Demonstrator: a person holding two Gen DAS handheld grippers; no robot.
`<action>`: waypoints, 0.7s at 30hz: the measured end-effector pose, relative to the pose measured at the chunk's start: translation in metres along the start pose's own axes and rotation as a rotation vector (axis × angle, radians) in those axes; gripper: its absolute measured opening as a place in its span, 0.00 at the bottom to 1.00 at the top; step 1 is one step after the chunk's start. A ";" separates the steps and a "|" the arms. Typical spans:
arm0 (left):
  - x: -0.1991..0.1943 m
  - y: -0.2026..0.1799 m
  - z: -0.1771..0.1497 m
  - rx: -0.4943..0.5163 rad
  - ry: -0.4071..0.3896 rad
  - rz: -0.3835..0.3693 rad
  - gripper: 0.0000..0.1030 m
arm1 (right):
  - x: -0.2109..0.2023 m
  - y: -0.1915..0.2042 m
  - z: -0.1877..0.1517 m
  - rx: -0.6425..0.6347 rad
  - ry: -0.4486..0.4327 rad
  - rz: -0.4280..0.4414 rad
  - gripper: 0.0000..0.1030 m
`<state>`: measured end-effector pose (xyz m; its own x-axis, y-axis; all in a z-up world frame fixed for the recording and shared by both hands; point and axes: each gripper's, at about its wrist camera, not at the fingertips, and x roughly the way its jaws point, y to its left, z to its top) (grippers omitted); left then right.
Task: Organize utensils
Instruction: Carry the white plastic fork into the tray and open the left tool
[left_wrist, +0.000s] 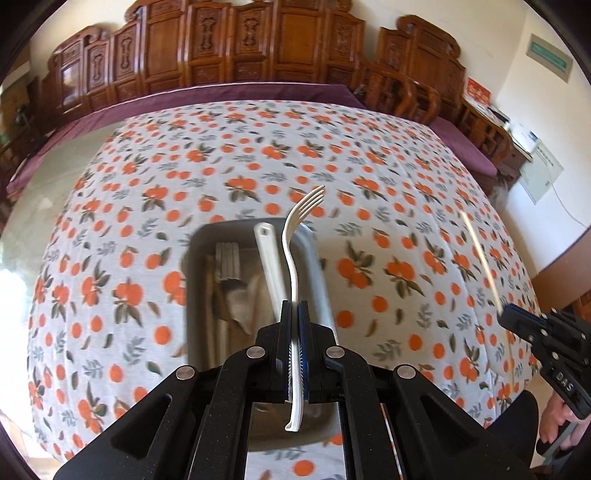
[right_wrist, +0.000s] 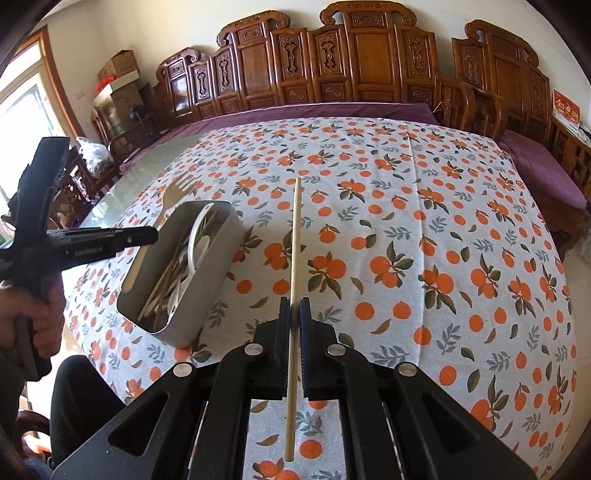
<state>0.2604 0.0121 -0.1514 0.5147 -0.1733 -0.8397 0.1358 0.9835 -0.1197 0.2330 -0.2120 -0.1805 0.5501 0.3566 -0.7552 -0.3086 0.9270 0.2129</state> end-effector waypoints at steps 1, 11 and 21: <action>-0.001 0.005 0.002 -0.008 -0.003 0.007 0.03 | 0.000 0.001 0.001 -0.002 -0.001 0.002 0.06; 0.024 0.033 -0.003 -0.055 0.046 0.041 0.02 | 0.002 0.006 0.006 -0.009 -0.003 0.022 0.06; 0.049 0.037 -0.016 -0.062 0.098 0.056 0.06 | 0.010 0.017 0.007 -0.024 0.016 0.030 0.06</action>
<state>0.2774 0.0410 -0.2057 0.4339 -0.1154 -0.8935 0.0552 0.9933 -0.1015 0.2394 -0.1920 -0.1802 0.5278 0.3825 -0.7584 -0.3440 0.9126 0.2209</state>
